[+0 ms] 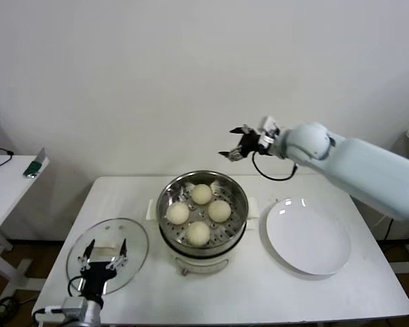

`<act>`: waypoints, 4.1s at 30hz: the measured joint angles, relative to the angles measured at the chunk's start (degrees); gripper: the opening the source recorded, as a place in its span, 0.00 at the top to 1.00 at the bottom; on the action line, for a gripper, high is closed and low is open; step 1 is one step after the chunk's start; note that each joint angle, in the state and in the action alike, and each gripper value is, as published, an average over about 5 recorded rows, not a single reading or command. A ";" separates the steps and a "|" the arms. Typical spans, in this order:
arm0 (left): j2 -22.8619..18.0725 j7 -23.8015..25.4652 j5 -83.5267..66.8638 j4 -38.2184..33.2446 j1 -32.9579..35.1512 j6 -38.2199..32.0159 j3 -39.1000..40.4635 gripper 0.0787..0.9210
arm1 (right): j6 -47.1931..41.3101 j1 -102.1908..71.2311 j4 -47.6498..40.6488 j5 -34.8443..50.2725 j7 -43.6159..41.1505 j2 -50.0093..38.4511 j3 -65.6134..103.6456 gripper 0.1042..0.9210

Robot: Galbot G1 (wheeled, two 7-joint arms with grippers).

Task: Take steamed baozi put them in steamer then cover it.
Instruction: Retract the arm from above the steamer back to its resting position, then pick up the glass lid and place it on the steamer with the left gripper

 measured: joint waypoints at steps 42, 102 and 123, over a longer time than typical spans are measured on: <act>7.74 -23.80 67.20 20.01 -2.01 -6.88 -0.69 0.12 | 40.05 -99.41 6.67 -25.05 5.99 24.01 78.10 0.12; 10.23 -24.71 82.27 27.35 -11.76 -4.14 0.51 0.94 | 45.91 -104.89 6.95 -27.75 6.58 29.31 78.88 0.12; 20.39 1.64 68.34 -4.38 -11.66 22.29 3.09 0.94 | 44.90 -106.31 9.50 -29.98 7.76 29.03 78.85 0.12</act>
